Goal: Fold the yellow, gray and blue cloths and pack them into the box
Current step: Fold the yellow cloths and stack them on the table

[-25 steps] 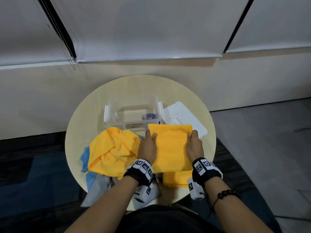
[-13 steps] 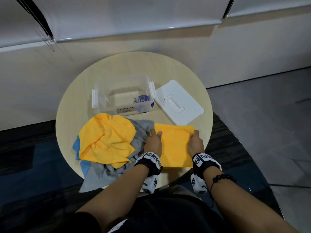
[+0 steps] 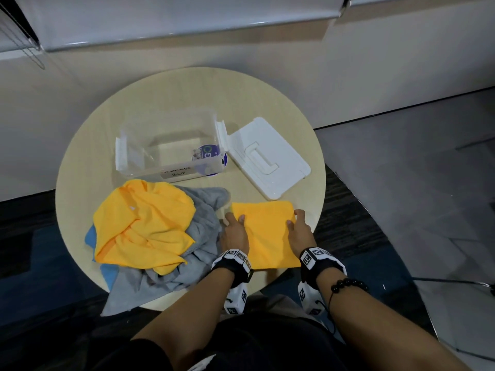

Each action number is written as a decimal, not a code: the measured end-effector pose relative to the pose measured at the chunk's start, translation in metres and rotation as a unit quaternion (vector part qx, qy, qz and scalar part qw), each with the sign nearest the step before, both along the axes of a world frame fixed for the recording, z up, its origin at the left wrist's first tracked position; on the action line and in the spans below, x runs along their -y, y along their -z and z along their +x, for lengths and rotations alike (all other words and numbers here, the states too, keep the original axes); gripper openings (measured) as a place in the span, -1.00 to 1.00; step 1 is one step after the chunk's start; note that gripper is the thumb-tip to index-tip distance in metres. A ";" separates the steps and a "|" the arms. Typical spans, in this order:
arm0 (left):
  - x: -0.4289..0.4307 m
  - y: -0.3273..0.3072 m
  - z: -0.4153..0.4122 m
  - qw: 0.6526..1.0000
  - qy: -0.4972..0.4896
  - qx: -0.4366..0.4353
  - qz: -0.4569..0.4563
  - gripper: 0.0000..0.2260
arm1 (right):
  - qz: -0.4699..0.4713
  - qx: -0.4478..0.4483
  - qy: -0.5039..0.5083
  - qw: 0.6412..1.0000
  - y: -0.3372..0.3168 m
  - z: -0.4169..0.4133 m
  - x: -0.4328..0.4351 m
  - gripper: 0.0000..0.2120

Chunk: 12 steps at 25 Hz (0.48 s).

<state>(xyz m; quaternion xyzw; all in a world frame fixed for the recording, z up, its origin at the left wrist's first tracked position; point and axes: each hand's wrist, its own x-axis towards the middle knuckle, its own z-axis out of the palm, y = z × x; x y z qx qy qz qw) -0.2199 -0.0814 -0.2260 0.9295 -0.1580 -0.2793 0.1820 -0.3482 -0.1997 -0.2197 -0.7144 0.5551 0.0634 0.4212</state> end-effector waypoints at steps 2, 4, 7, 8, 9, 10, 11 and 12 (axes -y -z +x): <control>0.000 0.002 -0.003 1.000 -0.002 0.004 -0.008 -0.65 | -0.002 0.006 0.004 1.000 0.002 0.002 0.002 -0.69; 0.002 0.003 -0.001 1.000 -0.010 0.001 -0.020 -0.66 | -0.003 0.011 0.009 1.000 0.003 0.005 0.005 -0.69; 0.005 0.003 0.003 1.000 -0.020 0.005 -0.019 -0.65 | -0.012 0.023 0.012 1.000 0.004 0.008 0.008 -0.69; 0.006 0.003 0.003 1.000 -0.024 0.006 -0.015 -0.65 | -0.012 0.029 0.011 0.999 0.004 0.009 0.009 -0.68; 0.006 0.003 0.002 1.000 -0.023 0.007 -0.010 -0.65 | -0.009 0.035 0.011 0.999 0.004 0.009 0.009 -0.67; 0.005 0.002 0.001 1.000 -0.018 0.012 -0.005 -0.65 | -0.004 0.039 0.012 0.999 0.003 0.010 0.009 -0.66; 0.003 0.002 -0.001 1.000 -0.005 0.023 0.002 -0.65 | 0.000 0.043 0.016 0.999 0.002 0.012 0.009 -0.64; 0.000 0.002 -0.001 0.999 0.018 0.045 0.008 -0.63 | -0.011 0.044 0.017 0.999 0.001 0.013 0.009 -0.62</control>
